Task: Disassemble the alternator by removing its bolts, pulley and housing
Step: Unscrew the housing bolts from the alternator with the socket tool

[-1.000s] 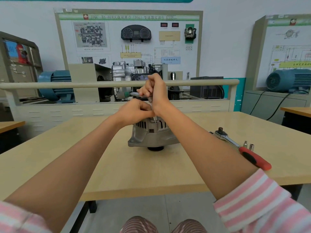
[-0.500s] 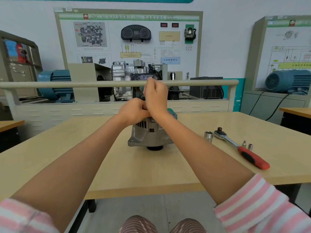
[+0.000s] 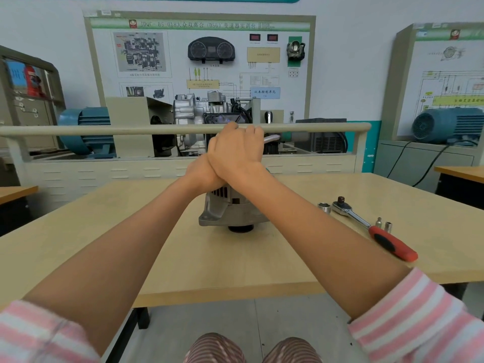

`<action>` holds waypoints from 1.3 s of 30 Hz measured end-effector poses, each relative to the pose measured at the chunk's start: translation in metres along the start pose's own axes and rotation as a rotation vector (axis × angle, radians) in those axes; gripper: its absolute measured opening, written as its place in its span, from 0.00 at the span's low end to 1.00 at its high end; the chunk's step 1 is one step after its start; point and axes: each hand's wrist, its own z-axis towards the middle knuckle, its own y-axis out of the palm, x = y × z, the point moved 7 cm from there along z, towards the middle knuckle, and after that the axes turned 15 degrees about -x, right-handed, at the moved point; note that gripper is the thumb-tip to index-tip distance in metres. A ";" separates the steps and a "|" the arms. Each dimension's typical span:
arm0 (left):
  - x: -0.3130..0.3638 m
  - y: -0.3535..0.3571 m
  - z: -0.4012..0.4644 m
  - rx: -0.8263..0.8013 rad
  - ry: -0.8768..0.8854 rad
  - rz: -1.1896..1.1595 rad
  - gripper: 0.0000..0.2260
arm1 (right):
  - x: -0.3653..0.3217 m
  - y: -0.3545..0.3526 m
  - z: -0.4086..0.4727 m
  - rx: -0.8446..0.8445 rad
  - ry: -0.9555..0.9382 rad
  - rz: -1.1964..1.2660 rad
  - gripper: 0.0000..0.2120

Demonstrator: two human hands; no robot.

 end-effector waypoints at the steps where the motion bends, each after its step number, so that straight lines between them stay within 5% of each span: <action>1: 0.002 0.000 0.000 0.005 0.007 0.007 0.14 | 0.003 -0.002 -0.001 -0.013 -0.001 0.029 0.17; 5: 0.010 -0.002 0.001 0.016 0.066 0.024 0.16 | 0.013 -0.005 -0.004 -0.042 0.035 0.000 0.15; 11: 0.009 -0.003 0.000 0.025 0.086 -0.058 0.15 | 0.011 -0.002 0.005 -0.226 0.019 -0.129 0.26; 16: 0.001 -0.002 0.004 0.022 -0.010 0.022 0.10 | 0.011 -0.001 -0.005 -0.140 0.031 -0.169 0.18; 22: 0.002 -0.001 0.006 -0.022 -0.017 0.086 0.11 | 0.022 0.011 -0.029 0.191 0.025 0.240 0.16; 26: 0.007 -0.001 0.004 -0.054 0.063 0.052 0.16 | 0.020 0.008 -0.018 0.225 -0.070 0.511 0.12; 30: 0.005 0.001 0.003 -0.074 0.073 -0.042 0.10 | 0.023 0.009 -0.005 0.159 -0.154 1.061 0.20; 34: 0.005 0.003 0.002 -0.149 0.109 -0.099 0.11 | 0.033 0.027 0.013 -0.108 -0.107 1.678 0.21; 39: 0.004 0.003 0.002 -0.178 0.121 -0.161 0.10 | 0.027 0.035 0.025 -0.260 -0.133 1.982 0.22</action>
